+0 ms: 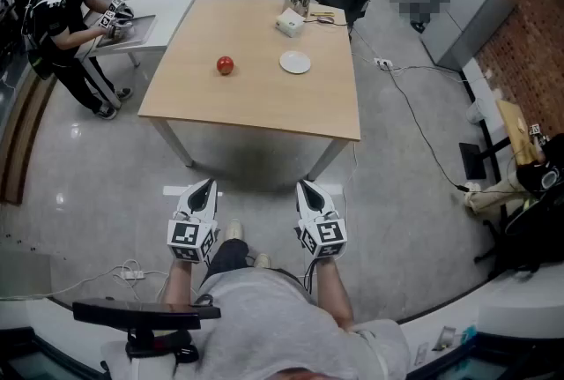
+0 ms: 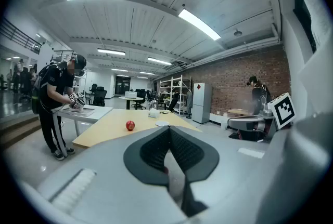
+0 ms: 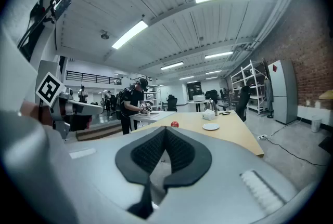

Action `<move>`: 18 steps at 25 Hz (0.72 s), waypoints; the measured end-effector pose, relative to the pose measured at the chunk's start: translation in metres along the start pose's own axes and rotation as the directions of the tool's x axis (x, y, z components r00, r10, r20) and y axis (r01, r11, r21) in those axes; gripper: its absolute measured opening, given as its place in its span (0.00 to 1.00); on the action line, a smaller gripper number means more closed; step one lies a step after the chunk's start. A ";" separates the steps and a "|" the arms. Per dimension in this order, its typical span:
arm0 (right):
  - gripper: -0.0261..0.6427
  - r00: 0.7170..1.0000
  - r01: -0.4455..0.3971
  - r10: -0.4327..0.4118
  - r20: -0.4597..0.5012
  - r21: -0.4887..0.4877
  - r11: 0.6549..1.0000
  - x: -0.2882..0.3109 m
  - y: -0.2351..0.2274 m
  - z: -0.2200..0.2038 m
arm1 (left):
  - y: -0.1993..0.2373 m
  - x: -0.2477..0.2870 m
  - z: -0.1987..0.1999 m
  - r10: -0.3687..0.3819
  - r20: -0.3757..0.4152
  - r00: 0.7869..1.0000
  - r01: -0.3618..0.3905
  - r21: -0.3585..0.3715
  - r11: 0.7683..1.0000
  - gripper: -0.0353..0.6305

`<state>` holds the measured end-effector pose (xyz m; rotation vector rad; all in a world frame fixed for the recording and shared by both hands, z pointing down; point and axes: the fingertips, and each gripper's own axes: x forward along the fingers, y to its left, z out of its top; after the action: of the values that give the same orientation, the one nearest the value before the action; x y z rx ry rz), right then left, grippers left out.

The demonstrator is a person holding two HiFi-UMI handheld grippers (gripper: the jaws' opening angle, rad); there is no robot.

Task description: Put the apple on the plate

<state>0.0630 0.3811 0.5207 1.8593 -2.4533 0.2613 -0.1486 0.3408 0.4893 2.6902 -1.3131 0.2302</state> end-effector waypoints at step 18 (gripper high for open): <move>0.05 1.000 -0.013 0.013 -0.015 0.044 0.999 0.072 -0.008 -0.001 | 0.054 0.048 0.003 0.003 -0.030 1.000 -0.003 -0.013 1.000 0.08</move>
<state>0.0504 0.3104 0.5329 1.8516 -2.4701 0.3316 -0.1619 0.2699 0.4987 2.6637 -1.3062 0.2607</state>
